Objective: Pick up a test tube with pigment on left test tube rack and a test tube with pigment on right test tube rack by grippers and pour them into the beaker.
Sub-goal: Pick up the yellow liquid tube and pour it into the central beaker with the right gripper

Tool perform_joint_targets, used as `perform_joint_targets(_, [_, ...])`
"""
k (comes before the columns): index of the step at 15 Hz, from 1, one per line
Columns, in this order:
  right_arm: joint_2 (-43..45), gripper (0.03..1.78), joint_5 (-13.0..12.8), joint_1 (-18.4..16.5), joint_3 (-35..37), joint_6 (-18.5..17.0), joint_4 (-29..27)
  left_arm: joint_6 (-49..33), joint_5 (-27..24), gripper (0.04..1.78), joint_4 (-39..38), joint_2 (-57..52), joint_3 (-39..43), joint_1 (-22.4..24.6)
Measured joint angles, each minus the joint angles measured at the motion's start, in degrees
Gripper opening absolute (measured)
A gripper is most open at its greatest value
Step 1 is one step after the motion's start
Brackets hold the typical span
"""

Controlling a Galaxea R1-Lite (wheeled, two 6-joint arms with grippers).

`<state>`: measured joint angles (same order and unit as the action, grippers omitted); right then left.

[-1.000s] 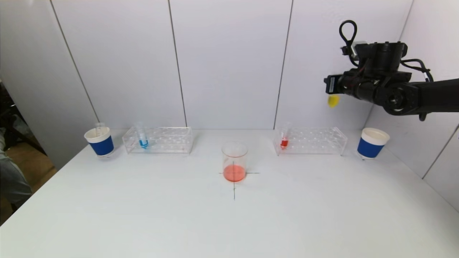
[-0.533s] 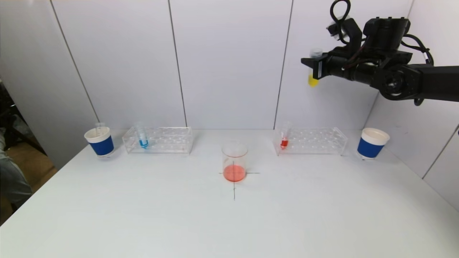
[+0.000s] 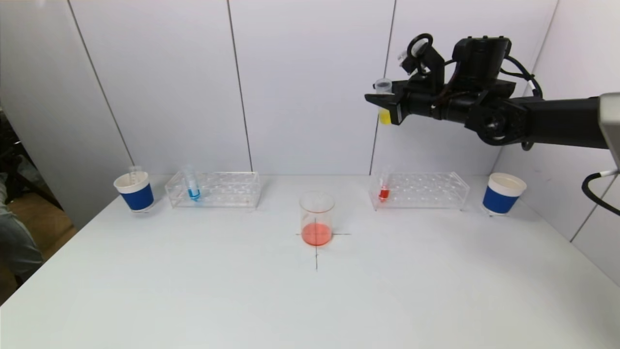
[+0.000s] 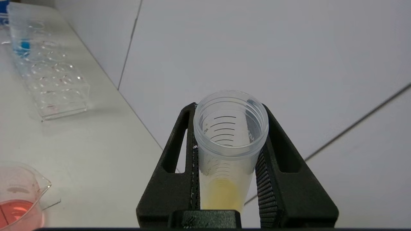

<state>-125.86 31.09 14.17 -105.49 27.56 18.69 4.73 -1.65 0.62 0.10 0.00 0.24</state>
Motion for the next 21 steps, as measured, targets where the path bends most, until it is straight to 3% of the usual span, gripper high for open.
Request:
perform_joint_targets(2, [-1.33, 0.55, 3.41, 0.79, -0.27, 4.18, 0.3, 0.0, 0.05, 1.76, 0.0, 0.0, 0.0, -0.04])
perform_joint_targets(5, [-3.56, 0.55, 5.1, 1.82, -0.46, 11.65, 0.79, 0.01, 0.05, 1.76, 0.0, 0.0, 0.0, 0.0])
perform_joint_targets(8, [-5.64, 0.55, 8.83, 3.0, -0.49, 18.35, 0.73, -0.02, 0.05, 1.76, 0.0, 0.0, 0.0, -0.02])
perform_joint_targets(17, [-8.55, 0.55, 9.81, 5.6, 0.55, 30.54, 0.63, -0.02, 0.07, 1.76, -0.02, 0.0, 0.0, -0.2])
perform_joint_targets(21, [-8.73, 0.55, 9.81, 6.75, 3.69, 35.97, 4.44, 0.0, 0.07, 1.76, 0.0, 0.0, 0.0, -0.2])
